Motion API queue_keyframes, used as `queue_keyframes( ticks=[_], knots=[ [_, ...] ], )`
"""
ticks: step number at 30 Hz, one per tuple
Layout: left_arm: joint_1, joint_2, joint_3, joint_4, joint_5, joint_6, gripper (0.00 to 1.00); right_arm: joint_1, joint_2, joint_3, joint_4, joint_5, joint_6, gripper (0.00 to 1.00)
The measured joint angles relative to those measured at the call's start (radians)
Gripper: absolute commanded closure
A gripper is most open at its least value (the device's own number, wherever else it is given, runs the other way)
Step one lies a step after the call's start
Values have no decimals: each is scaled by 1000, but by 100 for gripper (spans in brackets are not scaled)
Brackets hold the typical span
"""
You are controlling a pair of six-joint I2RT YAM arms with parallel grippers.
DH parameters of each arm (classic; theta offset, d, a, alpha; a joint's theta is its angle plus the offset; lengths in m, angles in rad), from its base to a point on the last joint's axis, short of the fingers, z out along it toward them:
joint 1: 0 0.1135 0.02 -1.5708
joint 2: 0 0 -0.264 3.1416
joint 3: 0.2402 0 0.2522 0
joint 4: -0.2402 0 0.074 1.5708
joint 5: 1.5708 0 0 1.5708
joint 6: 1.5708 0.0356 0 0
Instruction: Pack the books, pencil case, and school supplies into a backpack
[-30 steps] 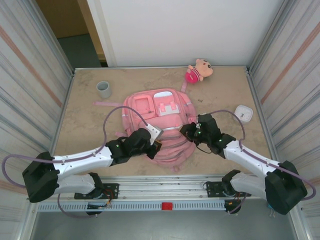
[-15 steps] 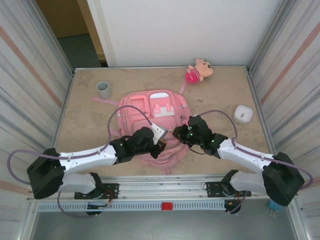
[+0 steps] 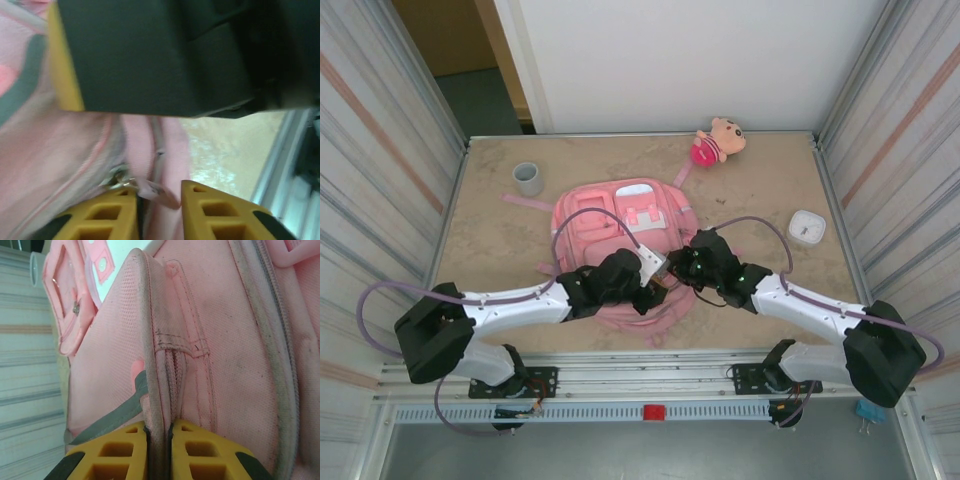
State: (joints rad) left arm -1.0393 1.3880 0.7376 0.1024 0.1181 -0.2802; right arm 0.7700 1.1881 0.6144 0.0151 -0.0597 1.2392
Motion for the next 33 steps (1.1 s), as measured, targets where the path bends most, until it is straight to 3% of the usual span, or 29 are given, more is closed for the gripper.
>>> queue_keyframes(
  ticks=[5, 8, 10, 15, 22, 31, 33],
  knots=[
    [11, -86, -16, 46, 71, 67, 37, -30, -43, 17, -19, -76, -78, 66],
    [48, -171, -30, 53, 85, 138, 31, -51, -79, 24, -55, -122, -152, 47],
    [69, -216, -32, 35, 90, 200, 31, -65, -109, 25, -76, -136, -187, 42],
    [78, -264, -31, -74, 120, 418, 29, -90, -226, 25, -143, -126, -284, 39],
    [78, -203, -4, -264, 82, 698, 22, -148, -338, 5, -178, -150, -471, 38],
    [97, -125, 1, -237, -50, 851, 19, -198, -378, -57, -180, -234, -608, 39],
    [105, -106, -9, -192, -91, 861, 24, -198, -398, -82, -173, -247, -617, 39]
  ],
)
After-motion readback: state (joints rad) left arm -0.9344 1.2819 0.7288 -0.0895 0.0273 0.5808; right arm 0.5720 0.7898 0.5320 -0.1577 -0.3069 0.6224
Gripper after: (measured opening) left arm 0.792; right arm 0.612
